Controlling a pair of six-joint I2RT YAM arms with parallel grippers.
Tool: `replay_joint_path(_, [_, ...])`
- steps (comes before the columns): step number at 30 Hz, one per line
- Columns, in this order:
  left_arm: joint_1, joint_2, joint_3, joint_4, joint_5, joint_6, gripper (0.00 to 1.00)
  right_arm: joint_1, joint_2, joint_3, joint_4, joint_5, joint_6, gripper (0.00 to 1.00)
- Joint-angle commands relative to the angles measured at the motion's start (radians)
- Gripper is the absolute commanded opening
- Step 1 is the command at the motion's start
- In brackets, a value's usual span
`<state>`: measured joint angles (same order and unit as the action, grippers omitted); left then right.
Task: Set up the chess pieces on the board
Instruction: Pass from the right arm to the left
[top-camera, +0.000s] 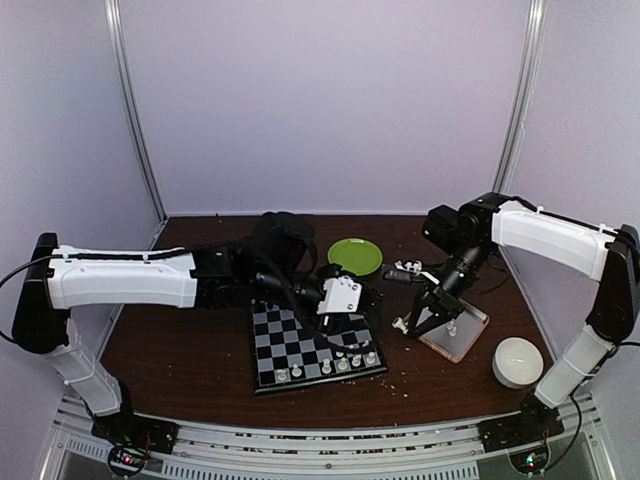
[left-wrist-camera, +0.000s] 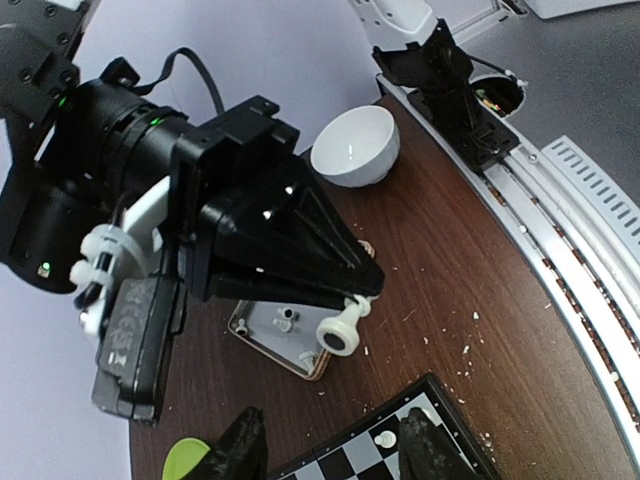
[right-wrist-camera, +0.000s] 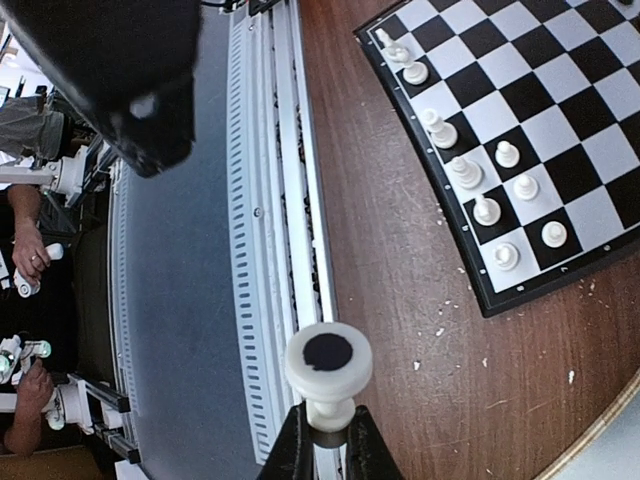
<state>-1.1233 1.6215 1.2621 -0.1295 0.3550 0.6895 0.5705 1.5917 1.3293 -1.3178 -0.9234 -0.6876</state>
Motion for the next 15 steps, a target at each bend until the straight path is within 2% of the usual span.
replay_joint_path(1, [-0.022,0.024,0.045,-0.015,-0.037,0.107,0.46,0.031,0.017,0.024,-0.054,-0.043,-0.05,0.08])
replay_joint_path(9, [-0.087,0.11,0.108,-0.029,-0.138,0.174,0.45,0.042,0.063,0.057,-0.116,-0.081,-0.099,0.09])
replay_joint_path(15, [-0.114,0.16,0.142,-0.013,-0.164,0.199,0.45,0.045,0.064,0.053,-0.111,-0.08,-0.094,0.09])
